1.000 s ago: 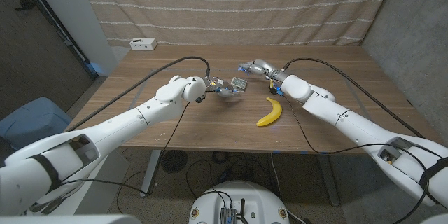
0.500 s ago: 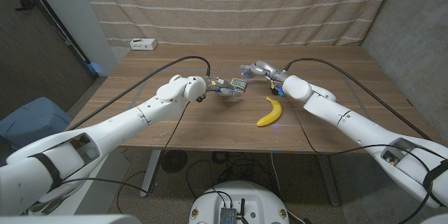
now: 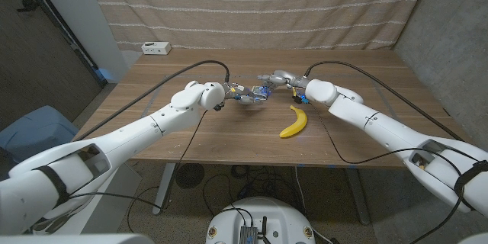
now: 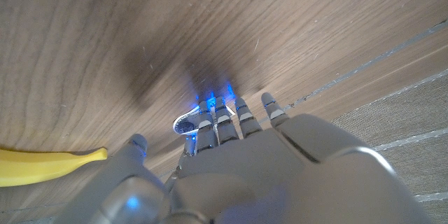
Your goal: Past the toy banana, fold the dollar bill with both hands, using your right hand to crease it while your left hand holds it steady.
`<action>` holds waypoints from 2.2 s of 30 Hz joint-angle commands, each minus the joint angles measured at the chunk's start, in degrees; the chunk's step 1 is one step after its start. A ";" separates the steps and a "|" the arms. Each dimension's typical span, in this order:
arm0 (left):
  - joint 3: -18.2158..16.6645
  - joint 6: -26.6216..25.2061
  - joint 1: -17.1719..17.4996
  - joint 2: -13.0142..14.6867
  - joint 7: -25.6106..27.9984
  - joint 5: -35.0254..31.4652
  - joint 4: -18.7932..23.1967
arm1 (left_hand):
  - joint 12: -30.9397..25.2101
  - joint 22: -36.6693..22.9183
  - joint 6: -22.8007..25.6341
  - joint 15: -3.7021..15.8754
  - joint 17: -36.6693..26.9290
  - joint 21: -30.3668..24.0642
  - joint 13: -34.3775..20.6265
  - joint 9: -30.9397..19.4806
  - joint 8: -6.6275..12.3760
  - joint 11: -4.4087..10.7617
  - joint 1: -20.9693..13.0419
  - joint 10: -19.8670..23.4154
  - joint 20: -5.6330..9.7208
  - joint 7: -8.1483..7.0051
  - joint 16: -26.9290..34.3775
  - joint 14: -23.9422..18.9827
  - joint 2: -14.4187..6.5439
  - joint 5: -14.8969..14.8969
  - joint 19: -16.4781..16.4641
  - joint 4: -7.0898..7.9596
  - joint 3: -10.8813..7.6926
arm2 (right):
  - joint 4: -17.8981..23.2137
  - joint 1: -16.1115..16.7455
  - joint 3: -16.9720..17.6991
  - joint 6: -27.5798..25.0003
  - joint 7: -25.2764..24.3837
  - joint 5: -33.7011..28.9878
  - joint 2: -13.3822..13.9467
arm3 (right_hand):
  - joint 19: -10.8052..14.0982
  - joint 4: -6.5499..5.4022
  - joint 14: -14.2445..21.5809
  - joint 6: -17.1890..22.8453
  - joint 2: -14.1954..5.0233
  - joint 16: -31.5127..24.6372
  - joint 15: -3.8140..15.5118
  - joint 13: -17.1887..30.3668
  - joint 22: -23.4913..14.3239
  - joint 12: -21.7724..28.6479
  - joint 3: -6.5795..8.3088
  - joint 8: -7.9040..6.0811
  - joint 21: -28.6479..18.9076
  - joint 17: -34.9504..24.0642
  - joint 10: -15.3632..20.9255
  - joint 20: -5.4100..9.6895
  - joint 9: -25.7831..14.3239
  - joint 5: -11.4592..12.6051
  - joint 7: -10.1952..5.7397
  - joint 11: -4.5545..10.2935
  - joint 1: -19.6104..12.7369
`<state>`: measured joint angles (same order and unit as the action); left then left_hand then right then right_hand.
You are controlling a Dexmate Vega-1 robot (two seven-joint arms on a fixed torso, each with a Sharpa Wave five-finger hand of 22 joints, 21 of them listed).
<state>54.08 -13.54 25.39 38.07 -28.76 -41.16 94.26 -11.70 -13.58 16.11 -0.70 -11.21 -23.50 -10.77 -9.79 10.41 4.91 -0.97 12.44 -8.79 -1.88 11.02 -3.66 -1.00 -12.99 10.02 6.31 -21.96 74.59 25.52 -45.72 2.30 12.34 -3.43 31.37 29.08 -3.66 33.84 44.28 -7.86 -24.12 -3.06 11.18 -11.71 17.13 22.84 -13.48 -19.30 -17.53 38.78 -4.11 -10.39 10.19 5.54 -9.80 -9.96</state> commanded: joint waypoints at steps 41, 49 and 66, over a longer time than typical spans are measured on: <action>-8.73 8.11 13.04 4.09 39.55 -7.07 4.07 | -15.71 -2.68 19.12 1.78 -5.01 -11.75 -11.29 -6.67 11.27 -5.21 -7.96 18.27 2.26 0.55 7.53 -26.76 -4.44 1.92 -15.32 -5.10 -4.01 | -1.27 -3.26 -3.01 -2.83 5.21 -0.81 -0.72 | -1.09 -1.78 -0.16 -0.55 0.00 1.81 -0.57 0.10 0.20 -1.46 -0.34 1.17 0.16 1.29 -0.30 -0.42 -0.23 0.54 0.29 -0.06 2.04; -10.23 12.22 14.65 3.05 49.89 -5.93 1.18 | -16.96 -3.40 20.77 2.42 -6.71 -13.22 -12.21 -6.89 12.55 -5.43 -9.83 20.25 2.19 0.44 9.82 -29.80 -5.23 2.16 -16.52 -6.95 -4.80 | -1.15 -3.34 -3.04 -2.66 5.26 -0.98 -0.57 | -0.17 -2.14 1.70 0.67 0.00 1.57 -0.29 0.10 0.26 -1.36 -0.34 0.95 -0.20 1.67 0.88 0.05 -0.24 0.62 0.32 -0.11 2.36; -7.97 1.65 10.96 2.64 23.68 -6.10 6.05 | -16.04 -4.59 23.64 3.06 -8.46 -16.69 -10.66 -3.33 11.49 -6.27 -5.42 24.57 1.74 4.98 12.30 -32.85 -3.41 2.57 -16.76 -5.88 -2.39 | -0.05 -3.41 -3.29 -5.10 6.55 -0.68 -0.27 | -2.60 -2.53 0.42 2.90 0.77 3.27 -0.01 -0.09 0.43 -1.51 -0.63 1.16 0.82 2.26 4.11 -0.74 -0.17 0.74 -0.28 0.34 3.05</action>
<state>44.57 -7.14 38.97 41.28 9.64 -47.82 98.45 -28.22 -17.97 38.42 2.16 -20.02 -39.38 -22.19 -13.88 22.04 -1.02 -7.27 35.39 -6.57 2.80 22.46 -33.82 -4.62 -10.33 -5.96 0.13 -24.54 73.89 22.12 -48.91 -1.52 18.42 -4.31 30.86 26.88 -5.66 34.85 47.60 -6.94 -21.11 -3.27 10.90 -11.13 15.64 22.17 -12.60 -18.77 -15.11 42.60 -5.01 -10.39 10.63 5.31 -9.72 -7.70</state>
